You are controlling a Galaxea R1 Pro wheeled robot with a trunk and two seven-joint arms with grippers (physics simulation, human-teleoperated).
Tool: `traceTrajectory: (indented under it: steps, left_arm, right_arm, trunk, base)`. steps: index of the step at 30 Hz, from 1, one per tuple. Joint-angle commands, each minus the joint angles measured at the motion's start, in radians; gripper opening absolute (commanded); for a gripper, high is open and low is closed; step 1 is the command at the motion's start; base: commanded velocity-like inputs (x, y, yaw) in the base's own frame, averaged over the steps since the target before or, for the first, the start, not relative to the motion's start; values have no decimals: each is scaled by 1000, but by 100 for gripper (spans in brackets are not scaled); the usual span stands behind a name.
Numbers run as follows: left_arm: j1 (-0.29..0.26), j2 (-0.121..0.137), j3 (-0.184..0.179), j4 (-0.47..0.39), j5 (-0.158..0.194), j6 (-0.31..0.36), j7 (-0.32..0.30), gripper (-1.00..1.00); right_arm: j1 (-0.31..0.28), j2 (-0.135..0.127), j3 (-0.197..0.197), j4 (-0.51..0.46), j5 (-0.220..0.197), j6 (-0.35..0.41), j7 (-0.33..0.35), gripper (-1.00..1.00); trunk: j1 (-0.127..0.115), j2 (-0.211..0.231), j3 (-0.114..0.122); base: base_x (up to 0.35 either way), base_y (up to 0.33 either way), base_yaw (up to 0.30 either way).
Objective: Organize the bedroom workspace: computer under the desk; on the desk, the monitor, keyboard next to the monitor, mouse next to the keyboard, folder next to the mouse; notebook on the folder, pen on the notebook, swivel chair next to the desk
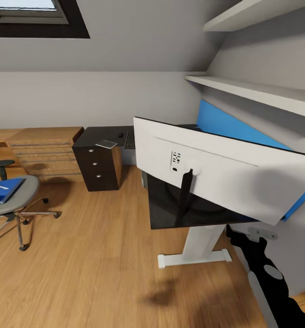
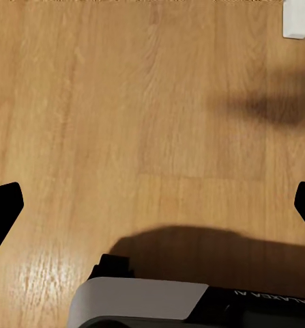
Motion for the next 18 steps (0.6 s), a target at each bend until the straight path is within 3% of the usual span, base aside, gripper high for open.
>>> traceTrajectory:
  steps: [1, 9, 18]
  left_arm:
    - [0, 0, 9, 0, -6, -2, -3, 100]
    - [0, 0, 9, 0, -6, -3, -3, 100]
    - [0, 0, 9, 0, -7, -2, -3, 100]
  right_arm:
    - [0, 0, 1, -2, -7, -7, -6, 100]
    - [0, 1, 0, 4, 67, -105, -49, 100]
    - [0, 1, -3, 6, 84, -123, -63, 100]
  trunk:
    - [0, -1, -1]
    - [0, -1, -1]
    - [0, -1, -1]
  base:
    - [141, 0, 0]
    - [149, 0, 0]
    - [37, -9, 0]
